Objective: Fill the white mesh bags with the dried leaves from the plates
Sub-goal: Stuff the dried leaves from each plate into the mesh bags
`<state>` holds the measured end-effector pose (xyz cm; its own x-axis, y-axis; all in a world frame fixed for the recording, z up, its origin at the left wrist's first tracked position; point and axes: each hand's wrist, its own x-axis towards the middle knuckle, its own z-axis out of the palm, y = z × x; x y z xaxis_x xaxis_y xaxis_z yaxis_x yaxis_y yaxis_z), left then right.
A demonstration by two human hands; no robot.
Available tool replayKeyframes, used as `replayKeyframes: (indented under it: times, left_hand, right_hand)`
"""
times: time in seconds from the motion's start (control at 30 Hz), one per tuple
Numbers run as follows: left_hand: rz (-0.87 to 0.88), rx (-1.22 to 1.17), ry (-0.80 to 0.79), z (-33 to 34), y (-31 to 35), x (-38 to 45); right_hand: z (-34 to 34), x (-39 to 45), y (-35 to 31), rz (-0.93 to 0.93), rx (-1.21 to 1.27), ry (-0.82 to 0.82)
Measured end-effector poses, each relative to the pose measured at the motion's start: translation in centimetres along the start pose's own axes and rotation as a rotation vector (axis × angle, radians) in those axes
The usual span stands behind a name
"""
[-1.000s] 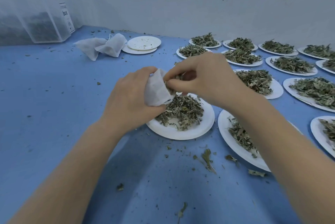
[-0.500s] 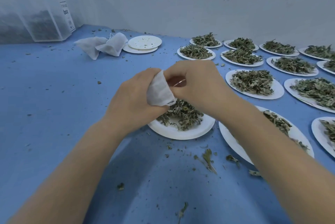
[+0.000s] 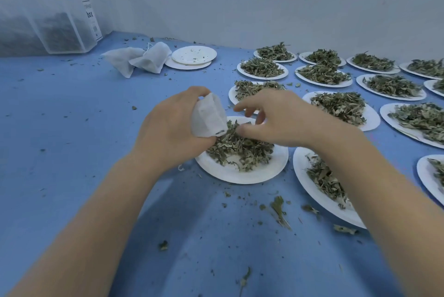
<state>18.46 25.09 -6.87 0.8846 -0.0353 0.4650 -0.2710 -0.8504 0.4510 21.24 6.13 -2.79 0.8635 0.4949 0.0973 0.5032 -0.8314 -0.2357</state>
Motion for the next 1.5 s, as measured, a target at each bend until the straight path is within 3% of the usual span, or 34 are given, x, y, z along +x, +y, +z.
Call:
replayKeyframes:
  times: [0.1,0.47,0.83,1.2,1.4,1.5]
  left_hand:
    - [-0.001,0.002,-0.005,0.0,-0.1,0.0]
    - [-0.051,0.033,-0.049,-0.3,-1.1,0.3]
    - [-0.080,0.066,-0.069,-0.4,-1.6,0.4]
    - [0.017,-0.041,0.010,0.6,-0.3,0.1]
    - [0.109,-0.014,-0.015,0.9,0.3,-0.2]
    - [0.085,-0.018,-0.002,0.7,0.2,-0.1]
  right_hand:
    - [1.9,0.4,-0.2,-0.004,-0.019,-0.103]
    - [2.3,0.8,0.3,-0.047,-0.045,0.014]
    - [-1.1,-0.2,0.6,-0.054,0.083,0.284]
    - [-0.1,-0.2,-2.4,-0.118,0.000,0.214]
    - [0.3,-0.2,-2.5,-0.154,0.261,0.198]
    - [-0.4,-0.5,-2.1,-0.159,0.517,0.084]
